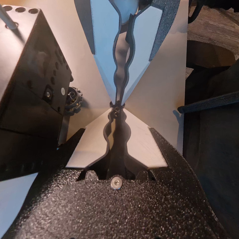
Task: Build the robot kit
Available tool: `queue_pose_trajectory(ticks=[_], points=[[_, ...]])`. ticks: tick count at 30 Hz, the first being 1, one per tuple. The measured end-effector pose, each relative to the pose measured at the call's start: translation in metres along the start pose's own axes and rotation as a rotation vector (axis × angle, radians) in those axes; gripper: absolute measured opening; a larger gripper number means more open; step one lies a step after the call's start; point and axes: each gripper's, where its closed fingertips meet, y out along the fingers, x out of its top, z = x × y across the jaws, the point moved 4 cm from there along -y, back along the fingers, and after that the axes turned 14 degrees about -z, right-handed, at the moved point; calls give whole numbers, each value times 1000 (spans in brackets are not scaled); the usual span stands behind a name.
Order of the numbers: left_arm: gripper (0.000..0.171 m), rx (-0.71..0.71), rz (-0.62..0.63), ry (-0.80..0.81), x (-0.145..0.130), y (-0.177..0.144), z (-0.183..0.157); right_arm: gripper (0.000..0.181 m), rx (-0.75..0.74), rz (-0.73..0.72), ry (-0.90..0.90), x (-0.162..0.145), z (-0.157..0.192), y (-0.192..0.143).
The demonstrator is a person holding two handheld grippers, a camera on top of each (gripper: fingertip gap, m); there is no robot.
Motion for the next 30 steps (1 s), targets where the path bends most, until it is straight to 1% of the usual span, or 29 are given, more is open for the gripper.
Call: queue_pose_trajectory(ticks=[4,10,16,24,29,30], points=[[5,7,19,30,0,1,0,3,3,-15,-25,0,1,0],[4,-6,102,83,1,2,0,2,13,-76,6,0,-1,0],[5,-24,112,84,2,3,1,2,16,-147,91,-1,-2,-3],[4,-31,165,128,4,4,0,2,38,-115,128,0,-2,-2],[4,-34,165,130,3,4,1,1,32,-129,167,1,-3,-3],[4,-37,164,128,3,4,1,2,32,-174,181,6,-3,-5]])
